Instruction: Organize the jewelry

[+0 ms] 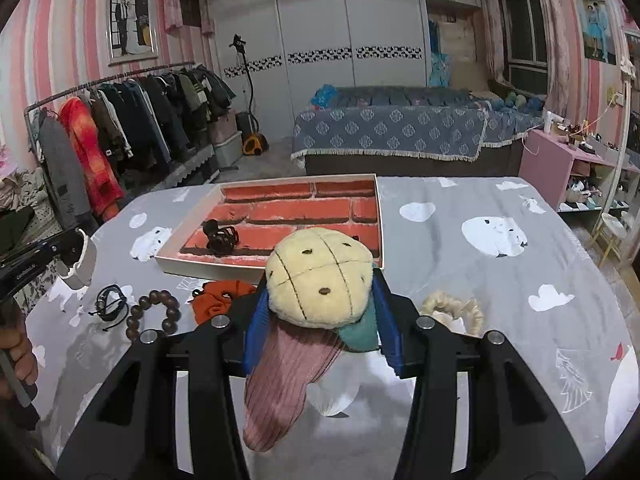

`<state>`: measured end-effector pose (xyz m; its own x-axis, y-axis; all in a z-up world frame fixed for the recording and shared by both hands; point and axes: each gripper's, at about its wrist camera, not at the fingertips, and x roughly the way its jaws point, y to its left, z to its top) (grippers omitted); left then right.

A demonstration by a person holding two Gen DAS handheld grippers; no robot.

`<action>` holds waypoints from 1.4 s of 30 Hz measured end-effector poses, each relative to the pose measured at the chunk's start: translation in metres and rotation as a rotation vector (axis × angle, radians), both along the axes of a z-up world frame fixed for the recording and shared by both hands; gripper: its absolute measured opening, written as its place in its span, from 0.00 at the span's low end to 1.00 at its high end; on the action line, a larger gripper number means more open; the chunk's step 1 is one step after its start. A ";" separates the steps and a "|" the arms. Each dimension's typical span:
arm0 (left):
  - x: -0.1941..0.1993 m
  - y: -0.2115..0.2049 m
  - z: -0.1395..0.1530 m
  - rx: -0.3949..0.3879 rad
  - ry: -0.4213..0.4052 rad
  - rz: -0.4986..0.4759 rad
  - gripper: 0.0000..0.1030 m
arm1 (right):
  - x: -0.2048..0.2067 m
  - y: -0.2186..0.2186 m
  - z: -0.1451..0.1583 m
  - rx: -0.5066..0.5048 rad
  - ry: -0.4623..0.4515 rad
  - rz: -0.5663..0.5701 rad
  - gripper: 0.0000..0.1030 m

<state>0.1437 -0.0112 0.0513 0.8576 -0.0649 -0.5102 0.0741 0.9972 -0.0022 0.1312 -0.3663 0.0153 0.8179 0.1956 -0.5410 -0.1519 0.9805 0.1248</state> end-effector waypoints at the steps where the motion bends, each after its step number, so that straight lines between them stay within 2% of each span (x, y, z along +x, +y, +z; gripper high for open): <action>1: -0.001 -0.001 0.001 0.001 -0.002 -0.001 0.12 | -0.002 -0.001 0.001 0.000 -0.005 -0.001 0.47; 12: 0.001 -0.020 0.011 -0.004 -0.039 -0.012 0.12 | -0.011 -0.010 0.010 -0.004 -0.035 -0.025 0.47; 16: 0.016 -0.023 0.018 -0.028 -0.043 -0.024 0.12 | -0.005 -0.006 0.016 -0.017 -0.048 -0.016 0.47; 21: 0.045 -0.028 0.027 -0.022 -0.054 -0.038 0.12 | 0.011 -0.003 0.031 -0.025 -0.083 -0.021 0.47; 27: 0.088 -0.034 0.032 -0.075 -0.047 -0.060 0.12 | 0.047 -0.004 0.040 -0.027 -0.098 -0.026 0.48; 31: 0.121 -0.041 0.027 -0.080 -0.040 -0.062 0.12 | 0.087 -0.005 0.035 -0.004 -0.072 -0.027 0.48; 42: 0.211 -0.060 -0.010 -0.061 0.035 -0.061 0.12 | 0.187 0.010 0.008 -0.037 -0.009 -0.009 0.48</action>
